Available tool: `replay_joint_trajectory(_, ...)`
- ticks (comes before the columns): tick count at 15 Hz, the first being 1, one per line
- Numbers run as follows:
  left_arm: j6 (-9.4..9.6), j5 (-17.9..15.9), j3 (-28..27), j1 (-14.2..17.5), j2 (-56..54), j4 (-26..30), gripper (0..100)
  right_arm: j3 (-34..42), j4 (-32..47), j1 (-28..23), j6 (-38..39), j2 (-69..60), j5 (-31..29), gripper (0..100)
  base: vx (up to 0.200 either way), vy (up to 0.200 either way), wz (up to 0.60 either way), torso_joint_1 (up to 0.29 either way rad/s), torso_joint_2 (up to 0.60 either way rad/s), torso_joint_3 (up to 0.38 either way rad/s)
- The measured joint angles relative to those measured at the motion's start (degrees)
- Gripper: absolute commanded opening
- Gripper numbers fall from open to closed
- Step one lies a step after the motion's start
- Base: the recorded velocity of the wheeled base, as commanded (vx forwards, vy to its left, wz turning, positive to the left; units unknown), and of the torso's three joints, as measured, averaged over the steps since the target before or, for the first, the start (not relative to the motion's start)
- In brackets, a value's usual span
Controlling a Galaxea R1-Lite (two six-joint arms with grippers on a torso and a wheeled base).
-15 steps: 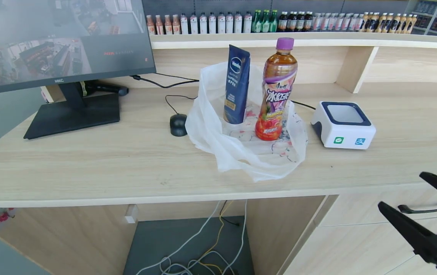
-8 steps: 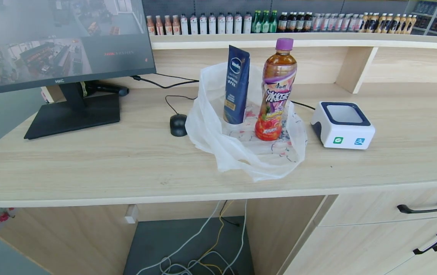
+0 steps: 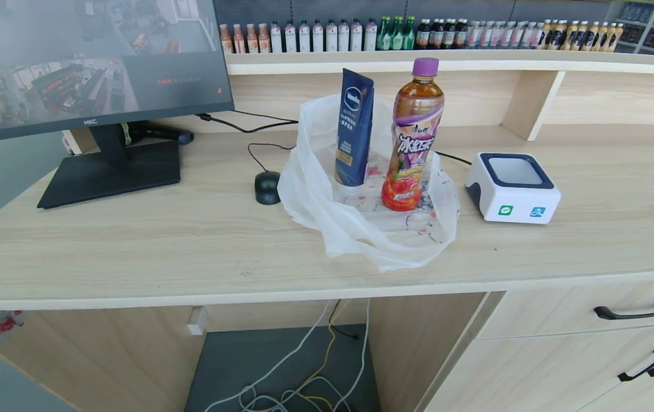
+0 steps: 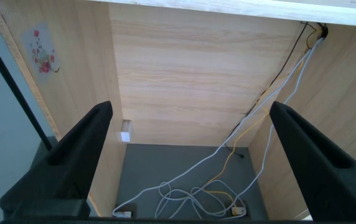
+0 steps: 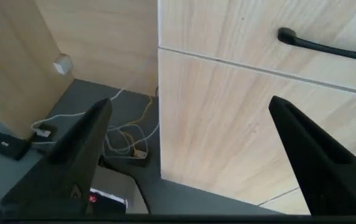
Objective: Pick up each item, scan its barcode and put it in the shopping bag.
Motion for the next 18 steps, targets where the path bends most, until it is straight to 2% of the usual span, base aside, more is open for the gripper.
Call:
replay_joint_trajectory(2, 0.0, 0.0, 0.0, 0.0, 0.0, 0.0, 100, 0.0, 0.0, -9.2, 0.2, -0.4, 0.0, 100, 0.0, 0.0, 0.0, 0.0, 0.0, 0.0)
replay_joint_trajectory(4, -0.02, 0.0, 0.0, 0.0, 0.0, 0.0, 100, 0.0, 0.0, -15.2, 0.5, -2.2, 0.2, 100, 0.0, 0.0, 0.0, 0.0, 0.0, 0.0)
replay_joint_trajectory(6, -0.06, 0.0, 0.0, 0.0, 0.0, 0.0, 100, 0.1, -0.2, -16.5, 1.1, -5.5, 0.7, 100, 0.0, 0.0, 0.0, 0.0, 0.0, 0.0)
replay_joint_trajectory(9, -0.09, 0.0, 0.0, 0.0, 0.0, 0.0, 100, 1.2, -3.4, -16.8, 1.0, -9.0, 5.5, 100, 0.0, 0.0, 0.0, 0.0, 0.0, 0.0)
replay_joint_trajectory(12, -0.06, 0.0, 0.0, 0.0, 0.0, 0.0, 100, 1.5, 0.2, -16.8, 3.1, -9.9, 6.5, 100, 0.0, 0.0, 0.0, 0.0, 0.0, 0.0)
replay_joint_trajectory(17, -0.13, 0.0, 0.0, 0.0, 0.0, 0.0, 100, 1.5, 0.1, -16.8, 5.2, -10.1, 6.5, 100, -0.2, 0.0, 0.0, 0.005, 0.0, 0.001)
replay_joint_trajectory(18, 0.09, 0.0, 0.0, 0.0, 0.0, 0.0, 100, 1.5, 0.1, -16.8, 5.2, -10.1, 6.5, 100, 0.0, 0.0, 0.0, 0.0, 0.0, 0.0)
